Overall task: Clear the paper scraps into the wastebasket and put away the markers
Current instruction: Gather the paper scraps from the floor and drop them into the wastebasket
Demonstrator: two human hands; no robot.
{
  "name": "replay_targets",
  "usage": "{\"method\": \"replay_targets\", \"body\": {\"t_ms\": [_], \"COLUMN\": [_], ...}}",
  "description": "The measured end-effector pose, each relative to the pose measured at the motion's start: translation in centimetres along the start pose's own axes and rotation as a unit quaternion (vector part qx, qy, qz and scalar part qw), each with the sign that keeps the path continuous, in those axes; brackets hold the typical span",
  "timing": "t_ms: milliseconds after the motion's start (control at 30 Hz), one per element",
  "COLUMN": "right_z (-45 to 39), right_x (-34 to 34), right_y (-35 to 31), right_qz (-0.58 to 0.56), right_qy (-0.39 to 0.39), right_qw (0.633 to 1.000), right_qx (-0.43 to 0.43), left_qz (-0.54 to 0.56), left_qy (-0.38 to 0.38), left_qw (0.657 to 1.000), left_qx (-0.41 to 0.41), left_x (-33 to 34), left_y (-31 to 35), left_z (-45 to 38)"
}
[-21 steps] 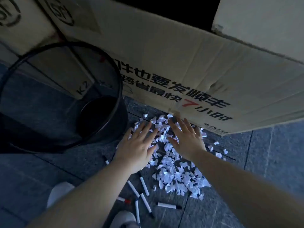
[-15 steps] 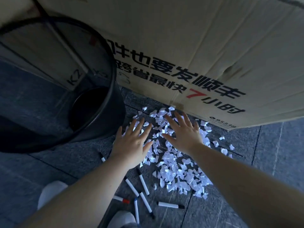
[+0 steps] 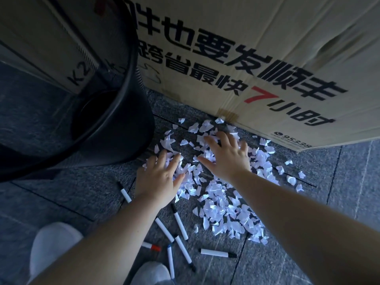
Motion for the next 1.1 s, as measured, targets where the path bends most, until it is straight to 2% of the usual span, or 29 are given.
{"method": "replay_targets", "body": {"t_ms": [267, 433, 533, 600, 667, 867, 1100], "right_z": [1.1, 1.5, 1.5, 1.4, 1.4, 1.3, 2.3], "right_x": [1.1, 1.8, 1.8, 1.6, 1.0, -3.5, -11.6], "right_y": [-1.8, -2.4, -2.6, -2.6, -2.4, -1.7, -2.0], "right_qz": [0.0, 0.007, -0.041, -0.094, -0.133, -0.189, -0.223], "right_qy": [0.062, 0.099, 0.09, 0.069, 0.042, 0.018, 0.061], "right_qw": [0.998, 0.993, 0.991, 0.991, 0.99, 0.982, 0.972], "right_qx": [-0.02, -0.067, -0.088, -0.067, -0.035, 0.02, 0.043], "left_qz": [0.072, 0.062, 0.062, 0.12, 0.168, 0.21, 0.223], "left_qy": [0.062, 0.057, 0.04, 0.032, 0.056, 0.059, 0.078], "left_qw": [0.995, 0.992, 0.992, 0.988, 0.982, 0.975, 0.969], "left_qx": [0.035, 0.091, 0.099, 0.087, 0.06, 0.04, 0.068], "left_x": [1.5, 1.5, 1.1, 0.4, -0.4, -4.5, -13.1], "left_y": [1.1, 1.0, 0.8, 0.7, 0.4, 0.9, 3.7], "left_z": [0.1, -0.9, -1.2, -1.1, -1.0, -0.7, 0.6]}}
Point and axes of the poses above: each hand's wrist, its own z-axis away from the middle knuckle, its own x-axis out of the palm, y = z × x, the point moved 3 cm from there along -z, towards the middle knuckle, and after that the axes turned 6 degrees about y, right-handed, at the moved point
